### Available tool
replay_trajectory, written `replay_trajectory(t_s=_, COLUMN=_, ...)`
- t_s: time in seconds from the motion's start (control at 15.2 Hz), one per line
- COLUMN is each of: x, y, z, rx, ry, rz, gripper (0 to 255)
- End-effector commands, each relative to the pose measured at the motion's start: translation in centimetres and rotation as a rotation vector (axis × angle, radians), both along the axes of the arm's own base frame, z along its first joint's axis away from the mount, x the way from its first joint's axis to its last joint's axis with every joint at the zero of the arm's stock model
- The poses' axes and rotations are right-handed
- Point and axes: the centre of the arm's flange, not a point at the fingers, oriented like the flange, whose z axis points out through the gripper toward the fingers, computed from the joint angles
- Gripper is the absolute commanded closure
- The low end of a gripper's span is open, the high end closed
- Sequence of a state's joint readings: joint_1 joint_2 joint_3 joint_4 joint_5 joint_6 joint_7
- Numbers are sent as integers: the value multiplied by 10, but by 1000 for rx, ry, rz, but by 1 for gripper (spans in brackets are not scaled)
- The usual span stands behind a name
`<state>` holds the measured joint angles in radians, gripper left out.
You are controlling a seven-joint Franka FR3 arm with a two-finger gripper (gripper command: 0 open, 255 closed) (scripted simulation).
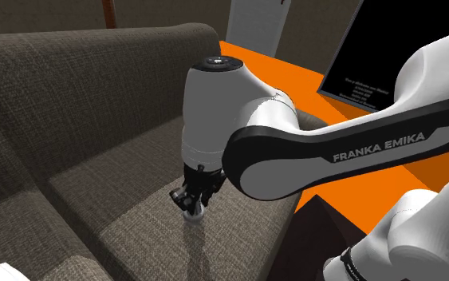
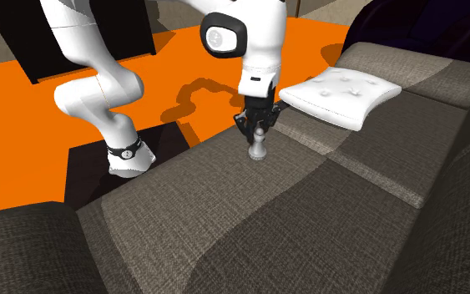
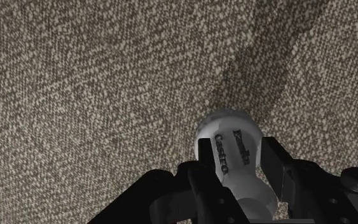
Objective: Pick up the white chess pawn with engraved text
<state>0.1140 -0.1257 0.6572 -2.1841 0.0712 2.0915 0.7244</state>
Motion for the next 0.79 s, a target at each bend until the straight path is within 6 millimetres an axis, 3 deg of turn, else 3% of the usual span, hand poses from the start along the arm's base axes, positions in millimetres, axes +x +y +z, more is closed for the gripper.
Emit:
replay_trajectory(t_s=0.0, x=0, y=-1, z=10, rx=0, ry=0, rz=0, gripper=255)
replay_trajectory(t_s=0.59, x=0, y=-1, z=57, rx=0, ry=0, rz=0, gripper=255)
replay_trajectory(t_s=0.73, x=0, y=-1, z=58, rx=0, ry=0, rz=0, gripper=255)
